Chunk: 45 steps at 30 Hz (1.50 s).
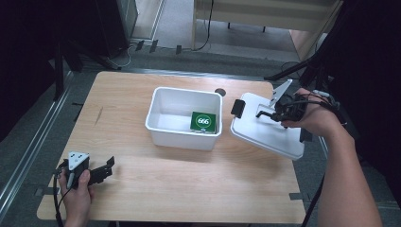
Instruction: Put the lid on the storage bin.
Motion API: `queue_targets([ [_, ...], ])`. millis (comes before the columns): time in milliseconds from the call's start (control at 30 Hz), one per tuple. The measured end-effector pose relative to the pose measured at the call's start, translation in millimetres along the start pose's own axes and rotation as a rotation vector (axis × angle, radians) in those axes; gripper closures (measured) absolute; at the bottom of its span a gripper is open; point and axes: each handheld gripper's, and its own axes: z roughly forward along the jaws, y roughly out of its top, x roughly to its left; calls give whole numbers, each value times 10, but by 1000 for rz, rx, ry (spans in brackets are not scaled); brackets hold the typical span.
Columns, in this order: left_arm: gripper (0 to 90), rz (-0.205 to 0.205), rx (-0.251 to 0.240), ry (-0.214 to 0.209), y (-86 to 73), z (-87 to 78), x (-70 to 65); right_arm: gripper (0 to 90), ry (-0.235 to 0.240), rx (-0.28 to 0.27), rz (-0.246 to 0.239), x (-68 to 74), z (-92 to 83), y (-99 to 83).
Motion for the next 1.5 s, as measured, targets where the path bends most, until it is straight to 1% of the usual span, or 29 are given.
queue_targets([
  [100, 87, 1, 0, 1, 0, 0, -2, 858, -1, 0, -4, -46, -135, 38],
  [133, 87, 1, 0, 1, 0, 0, -2, 858, -1, 0, -4, -46, -135, 38],
  [167, 87, -2, -2, 1, 0, 1, -3, 858, -9, 6, -2, -65, -209, 62],
  [233, 87, 1, -1, 1, 0, 2, -1, 858, -15, 4, -6, -81, -288, 92],
  [333, 87, 2, -1, 1, 0, 2, -1, 858, -22, -19, -4, -91, -387, 148],
  [433, 87, 1, 0, 1, 1, 0, -1, 858, -18, -44, -6, -89, -438, 221],
  [600, 87, 1, 1, 0, -1, -2, -4, 858, 0, -53, -18, -64, -428, 347],
  [633, 87, 1, 1, 2, -1, 0, -8, 857, 11, -53, -28, -52, -410, 424],
  [700, 87, 2, 2, -1, -1, -2, -2, 858, 17, -55, -39, -41, -400, 512],
  [833, 87, -1, 1, -3, 0, -2, 1, 858, 21, -64, -58, -21, -404, 697],
  [867, 87, -1, 1, -3, 0, -1, 0, 858, 21, -64, -58, -21, -404, 697],
  [900, 87, -3, -1, -3, -1, -1, 1, 858, 21, -68, -68, -7, -412, 790],
  [1000, 86, -3, -1, -4, -1, -1, 1, 857, 22, -73, -88, 17, -412, 924],
  [1033, 87, -3, -1, -4, -1, -1, 1, 857, 22, -73, -88, 17, -412, 924],
  [1067, 87, -2, 0, -4, -1, -1, 2, 857, 23, -77, -102, 34, -403, 1009],
  [1100, 87, -3, 1, -4, -1, -2, 3, 857, 25, -75, -100, 43, -401, 1040],
  [1133, 87, -4, 2, -6, 0, -3, 4, 857, 27, -80, -111, 52, -391, 1090],
  [1233, 86, -4, 1, -5, -1, -1, 3, 857, 30, -85, -112, 71, -379, 1157],
  [1333, 86, -7, 1, -5, -1, -2, 1, 857, 36, -93, -131, 105, -351, 1295],
  [1367, 87, -7, 1, -8, -1, -3, 3, 857, 40, -93, -142, 124, -339, 1365],
  [1500, 87, -5, -2, -6, -1, -2, 2, 857, 49, -94, -159, 172, -299, 1513],
])
